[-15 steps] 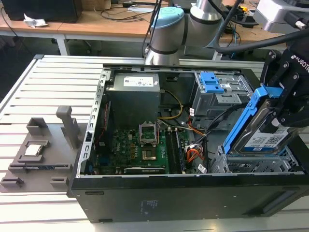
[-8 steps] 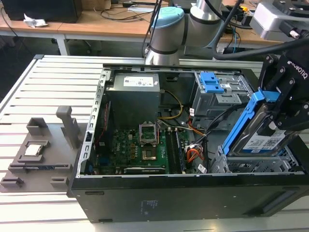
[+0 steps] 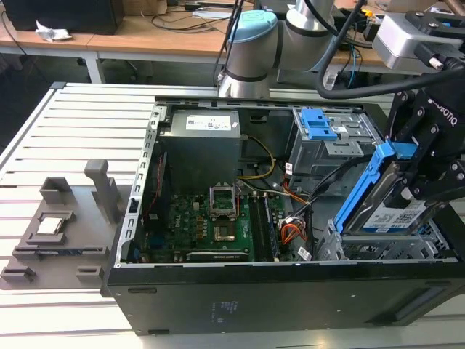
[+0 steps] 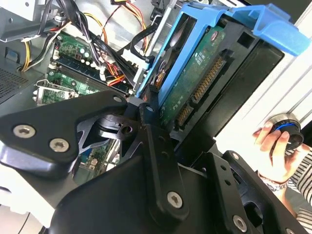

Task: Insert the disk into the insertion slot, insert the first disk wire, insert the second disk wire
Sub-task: 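Insert the disk into the insertion slot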

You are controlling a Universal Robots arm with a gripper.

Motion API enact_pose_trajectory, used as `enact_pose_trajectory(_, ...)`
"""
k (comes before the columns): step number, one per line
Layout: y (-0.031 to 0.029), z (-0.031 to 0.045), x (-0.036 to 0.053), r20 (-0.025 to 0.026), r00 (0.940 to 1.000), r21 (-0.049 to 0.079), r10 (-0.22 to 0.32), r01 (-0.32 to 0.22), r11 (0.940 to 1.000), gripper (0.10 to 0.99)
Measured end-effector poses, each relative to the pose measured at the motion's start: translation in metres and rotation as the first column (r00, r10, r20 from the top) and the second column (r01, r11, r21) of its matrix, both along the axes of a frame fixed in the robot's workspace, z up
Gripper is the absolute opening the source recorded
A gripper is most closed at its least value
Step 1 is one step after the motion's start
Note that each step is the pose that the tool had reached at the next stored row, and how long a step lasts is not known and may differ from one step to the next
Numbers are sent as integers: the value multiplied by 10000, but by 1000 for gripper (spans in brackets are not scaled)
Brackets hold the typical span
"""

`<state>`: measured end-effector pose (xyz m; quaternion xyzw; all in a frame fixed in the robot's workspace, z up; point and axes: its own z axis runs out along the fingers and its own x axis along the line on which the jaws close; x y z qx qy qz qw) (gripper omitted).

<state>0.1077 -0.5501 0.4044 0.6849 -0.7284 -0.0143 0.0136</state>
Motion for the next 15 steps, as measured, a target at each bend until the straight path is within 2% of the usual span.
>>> enact_pose_trajectory(8,0,-103,0,0,10000,0,0,0,10000,369)
enact_pose_trajectory(15,0,-106,0,0,10000,-2,-1,1,10000,376)
